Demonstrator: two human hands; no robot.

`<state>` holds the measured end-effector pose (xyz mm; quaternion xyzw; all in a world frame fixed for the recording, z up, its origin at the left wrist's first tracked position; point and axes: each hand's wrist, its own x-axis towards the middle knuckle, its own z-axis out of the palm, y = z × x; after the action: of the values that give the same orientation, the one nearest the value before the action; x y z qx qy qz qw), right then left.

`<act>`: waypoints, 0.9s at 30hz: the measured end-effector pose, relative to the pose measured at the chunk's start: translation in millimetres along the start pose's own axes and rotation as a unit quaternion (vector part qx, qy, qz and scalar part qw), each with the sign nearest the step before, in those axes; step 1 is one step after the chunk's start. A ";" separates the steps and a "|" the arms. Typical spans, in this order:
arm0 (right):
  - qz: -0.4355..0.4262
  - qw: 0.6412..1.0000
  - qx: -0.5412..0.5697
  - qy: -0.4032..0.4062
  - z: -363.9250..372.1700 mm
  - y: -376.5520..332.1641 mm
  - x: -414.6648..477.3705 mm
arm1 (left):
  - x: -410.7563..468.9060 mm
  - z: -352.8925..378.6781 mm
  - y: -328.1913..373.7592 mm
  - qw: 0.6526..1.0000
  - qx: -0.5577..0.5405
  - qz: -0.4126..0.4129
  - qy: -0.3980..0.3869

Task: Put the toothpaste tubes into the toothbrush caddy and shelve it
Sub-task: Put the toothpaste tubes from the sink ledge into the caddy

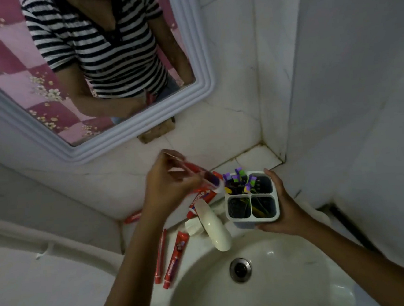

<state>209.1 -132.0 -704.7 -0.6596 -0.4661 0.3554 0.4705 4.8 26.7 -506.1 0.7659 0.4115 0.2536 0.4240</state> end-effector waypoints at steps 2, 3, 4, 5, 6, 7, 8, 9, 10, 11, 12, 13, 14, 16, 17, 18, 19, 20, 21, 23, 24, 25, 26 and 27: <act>-0.002 1.000 -0.003 0.001 0.2 0.0 0.7 | -3.4 21.6 5.2 0.996 0.049 -0.022 -0.078; 0.000 1.000 0.000 0.000 0.7 -0.3 0.4 | -6.3 35.1 3.7 0.990 0.089 -0.034 -0.105; -0.002 1.000 0.002 -0.001 1.1 0.2 0.5 | -7.1 45.9 -1.1 0.983 0.128 -0.034 -0.125; -0.005 1.000 0.005 -0.003 1.0 0.0 0.5 | -5.9 53.7 -6.5 0.973 0.176 -0.029 -0.147; -0.009 1.000 0.007 -0.004 0.7 2.2 1.2 | -4.9 58.7 -11.5 0.959 0.229 -0.018 -0.167; -0.012 1.000 0.012 -0.005 0.4 4.3 1.5 | -5.3 62.2 -12.9 0.948 0.263 -0.006 -0.181; -0.014 1.000 0.012 -0.004 0.9 5.6 1.8 | -4.9 65.1 -13.8 0.939 0.285 0.002 -0.192; -0.014 1.000 0.010 -0.004 1.4 5.5 1.8 | -2.9 66.0 -13.8 0.934 0.294 0.000 -0.205; -0.015 1.000 0.007 -0.003 1.8 5.6 1.7 | -0.6 64.1 -12.6 0.932 0.291 -0.005 -0.217; -0.015 1.000 0.004 -0.002 2.6 6.8 1.8 | 3.0 59.3 -10.7 0.934 0.272 -0.015 -0.229; -0.018 1.000 0.003 0.000 3.6 9.7 2.2 | 7.7 51.8 -8.2 0.942 0.239 -0.029 -0.234; -0.020 1.000 0.001 0.004 4.6 12.4 2.6 | 13.7 42.4 -7.1 0.952 0.195 -0.047 -0.230; -0.023 1.000 0.000 0.005 5.1 14.7 3.4 | 21.8 31.5 -11.5 0.963 0.152 -0.069 -0.212; -0.031 1.000 0.000 0.005 5.2 17.3 4.2 | 39.5 11.2 -34.1 0.980 0.114 -0.094 -0.132; -0.035 0.999 0.001 0.007 4.6 18.1 4.2 | 48.8 3.7 -52.0 0.982 0.145 -0.094 -0.081; -0.041 0.999 0.001 0.008 4.4 19.6 4.5 | 57.3 -0.8 -71.3 0.973 0.207 -0.095 -0.046; -0.047 0.999 0.000 0.009 4.3 20.8 5.2 | 62.6 -1.0 -87.4 0.956 0.275 -0.097 -0.042; -0.054 0.999 -0.002 0.010 4.3 21.6 5.7 | 66.1 3.4 -100.7 0.936 0.330 -0.103 -0.060; -0.058 0.998 -0.005 0.011 4.7 22.6 6.2 | 69.4 10.8 -113.5 0.919 0.370 -0.106 -0.086; -0.065 0.998 -0.009 0.015 5.3 25.7 6.8 | 75.4 27.7 -127.9 0.898 0.405 -0.117 -0.124; -0.066 0.998 -0.011 0.016 5.3 26.7 6.6 | 78.9 34.8 -133.1 0.892 0.410 -0.126 -0.140; -0.066 0.998 -0.013 0.018 5.1 26.9 6.2 | 81.9 41.4 -138.1 0.886 0.414 -0.132 -0.161; -0.066 0.998 -0.013 0.019 5.0 27.0 5.9 | 84.3 48.1 -143.2 0.877 0.422 -0.132 -0.188; -0.065 0.998 -0.013 0.021 5.1 26.7 5.6 | 87.7 53.9 -148.6 0.868 0.431 -0.128 -0.208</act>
<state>213.7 -128.4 -731.9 -0.6417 -0.5023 0.3041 0.4935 29.5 121.9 -657.8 0.8481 0.4767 -0.1709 0.1557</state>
